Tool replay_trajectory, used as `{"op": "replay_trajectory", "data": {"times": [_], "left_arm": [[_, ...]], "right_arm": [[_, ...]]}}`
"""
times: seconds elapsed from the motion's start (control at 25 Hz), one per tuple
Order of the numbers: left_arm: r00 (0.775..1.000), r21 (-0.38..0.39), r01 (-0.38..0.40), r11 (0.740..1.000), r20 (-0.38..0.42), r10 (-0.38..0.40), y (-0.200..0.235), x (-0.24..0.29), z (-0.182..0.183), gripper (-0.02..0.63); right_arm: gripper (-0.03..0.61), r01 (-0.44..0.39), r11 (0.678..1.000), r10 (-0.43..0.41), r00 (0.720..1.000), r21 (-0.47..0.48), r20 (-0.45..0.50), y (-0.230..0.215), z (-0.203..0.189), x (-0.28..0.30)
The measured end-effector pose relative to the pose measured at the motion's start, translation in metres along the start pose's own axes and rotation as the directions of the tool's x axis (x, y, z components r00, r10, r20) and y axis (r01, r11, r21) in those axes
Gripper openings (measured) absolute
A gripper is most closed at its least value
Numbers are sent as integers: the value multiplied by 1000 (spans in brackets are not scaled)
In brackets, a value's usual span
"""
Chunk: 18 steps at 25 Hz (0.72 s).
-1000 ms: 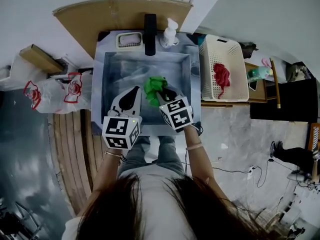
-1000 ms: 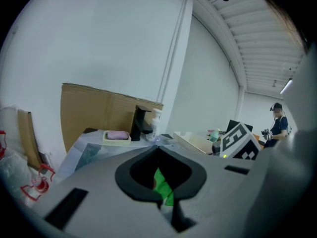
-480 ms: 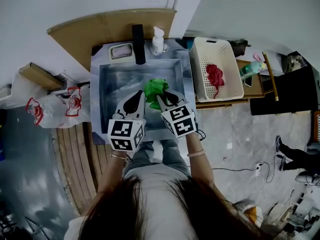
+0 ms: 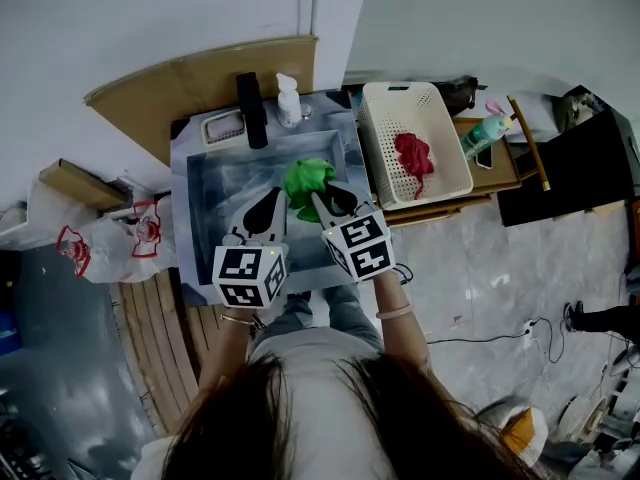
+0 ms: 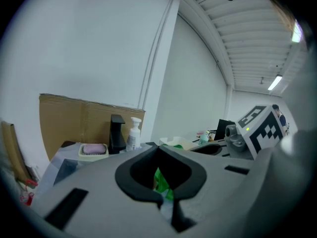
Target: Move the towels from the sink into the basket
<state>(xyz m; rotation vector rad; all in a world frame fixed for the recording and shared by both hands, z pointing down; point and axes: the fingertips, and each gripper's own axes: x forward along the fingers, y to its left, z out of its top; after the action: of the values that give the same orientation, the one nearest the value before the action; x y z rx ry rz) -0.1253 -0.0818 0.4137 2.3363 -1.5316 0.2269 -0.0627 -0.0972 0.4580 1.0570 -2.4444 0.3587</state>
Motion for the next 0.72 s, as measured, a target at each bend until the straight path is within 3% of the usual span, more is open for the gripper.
{"op": "replay_trajectory", "data": {"times": [0.72], "left_arm": [[999, 28, 43, 999, 9, -43, -58, 55, 20, 8]], "right_arm": [[80, 34, 998, -36, 998, 44, 60, -62, 8, -39]]}}
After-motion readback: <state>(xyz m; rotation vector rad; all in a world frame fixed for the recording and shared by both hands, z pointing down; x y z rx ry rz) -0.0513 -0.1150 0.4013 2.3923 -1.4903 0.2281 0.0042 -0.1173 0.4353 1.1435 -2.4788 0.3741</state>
